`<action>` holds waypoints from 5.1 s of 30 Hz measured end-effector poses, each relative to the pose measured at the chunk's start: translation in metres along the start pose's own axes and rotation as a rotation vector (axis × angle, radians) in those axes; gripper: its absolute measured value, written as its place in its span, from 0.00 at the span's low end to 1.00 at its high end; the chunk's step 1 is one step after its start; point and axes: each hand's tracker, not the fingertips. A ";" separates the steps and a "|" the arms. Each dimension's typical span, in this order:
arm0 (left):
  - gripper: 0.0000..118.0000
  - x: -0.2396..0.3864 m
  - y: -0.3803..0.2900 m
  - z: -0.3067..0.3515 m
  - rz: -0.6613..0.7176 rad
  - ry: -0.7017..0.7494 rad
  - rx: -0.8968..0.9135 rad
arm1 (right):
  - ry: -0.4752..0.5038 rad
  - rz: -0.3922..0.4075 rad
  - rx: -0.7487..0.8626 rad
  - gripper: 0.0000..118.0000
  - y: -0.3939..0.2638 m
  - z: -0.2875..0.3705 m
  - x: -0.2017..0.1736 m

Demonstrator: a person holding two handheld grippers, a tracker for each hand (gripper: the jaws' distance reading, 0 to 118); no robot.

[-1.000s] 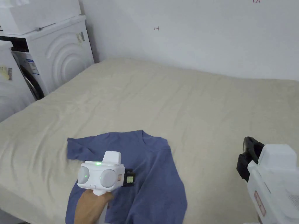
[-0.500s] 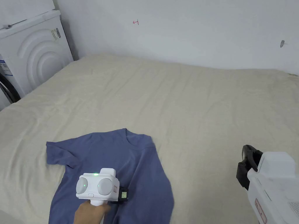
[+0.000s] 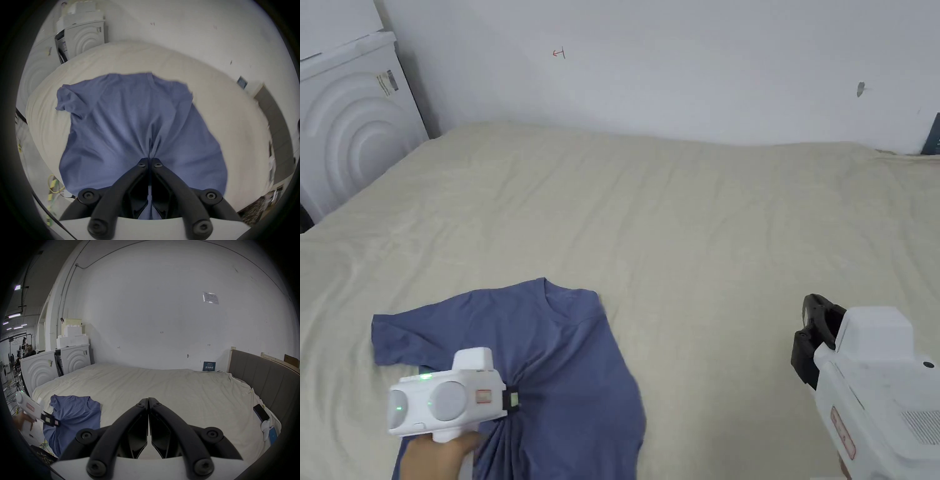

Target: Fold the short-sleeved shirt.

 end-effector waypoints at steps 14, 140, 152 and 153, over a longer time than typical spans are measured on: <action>0.00 0.133 0.084 0.085 -0.218 -0.242 0.240 | -0.108 -0.025 0.067 0.00 0.011 0.050 0.053; 0.30 0.219 -0.010 -0.111 -0.281 -0.087 -0.214 | -0.336 -0.080 -0.049 0.00 -0.030 0.067 0.155; 0.01 0.213 -0.008 -0.076 -0.220 -0.185 -0.104 | -0.232 -0.102 -0.293 0.01 -0.059 -0.005 0.186; 0.01 0.212 -0.006 -0.073 -0.219 -0.194 -0.096 | -0.219 -0.105 -0.316 0.01 -0.061 -0.017 0.189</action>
